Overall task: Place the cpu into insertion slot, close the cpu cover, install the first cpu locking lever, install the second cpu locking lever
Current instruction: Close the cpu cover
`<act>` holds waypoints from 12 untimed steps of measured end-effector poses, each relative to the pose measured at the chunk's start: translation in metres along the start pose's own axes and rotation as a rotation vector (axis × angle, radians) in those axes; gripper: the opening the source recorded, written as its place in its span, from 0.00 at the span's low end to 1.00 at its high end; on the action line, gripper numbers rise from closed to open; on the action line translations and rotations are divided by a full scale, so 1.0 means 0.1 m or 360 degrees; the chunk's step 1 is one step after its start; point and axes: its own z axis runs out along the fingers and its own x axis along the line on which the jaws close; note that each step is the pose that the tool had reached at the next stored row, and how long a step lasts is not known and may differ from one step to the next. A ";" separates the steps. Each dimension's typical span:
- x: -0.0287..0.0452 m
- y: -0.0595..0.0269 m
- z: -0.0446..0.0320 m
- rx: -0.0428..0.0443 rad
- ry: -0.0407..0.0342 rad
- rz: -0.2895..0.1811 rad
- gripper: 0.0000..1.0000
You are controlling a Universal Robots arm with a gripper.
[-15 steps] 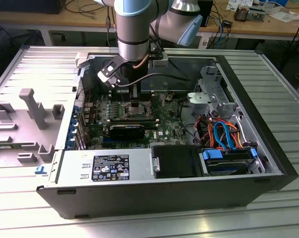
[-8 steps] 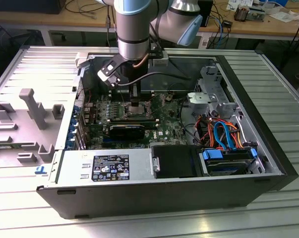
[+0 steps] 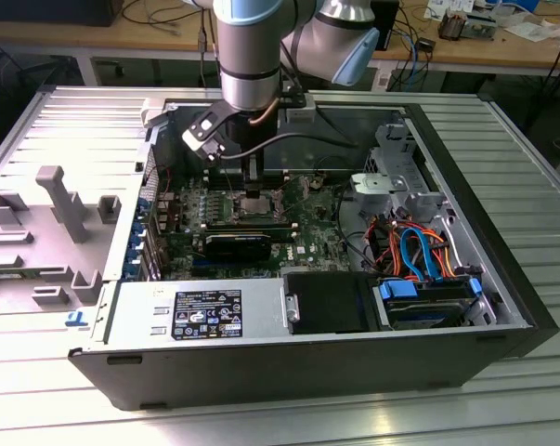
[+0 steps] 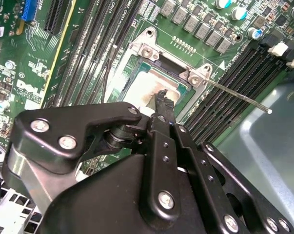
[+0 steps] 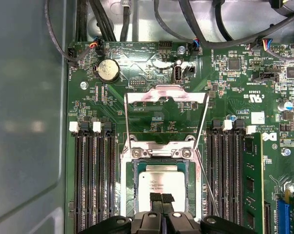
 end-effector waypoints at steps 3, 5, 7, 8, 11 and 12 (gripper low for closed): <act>0.000 0.001 -0.012 0.0000 0.0000 0.0000 0.11; 0.000 0.001 -0.017 0.0000 0.0000 0.0000 0.11; 0.000 0.001 -0.023 0.0000 0.0000 0.0000 0.11; -0.001 0.001 -0.026 0.0000 0.0000 0.0000 0.11; -0.001 0.001 -0.042 0.0000 0.0000 0.0000 0.11; -0.001 0.002 -0.047 0.0000 0.0000 0.0000 0.11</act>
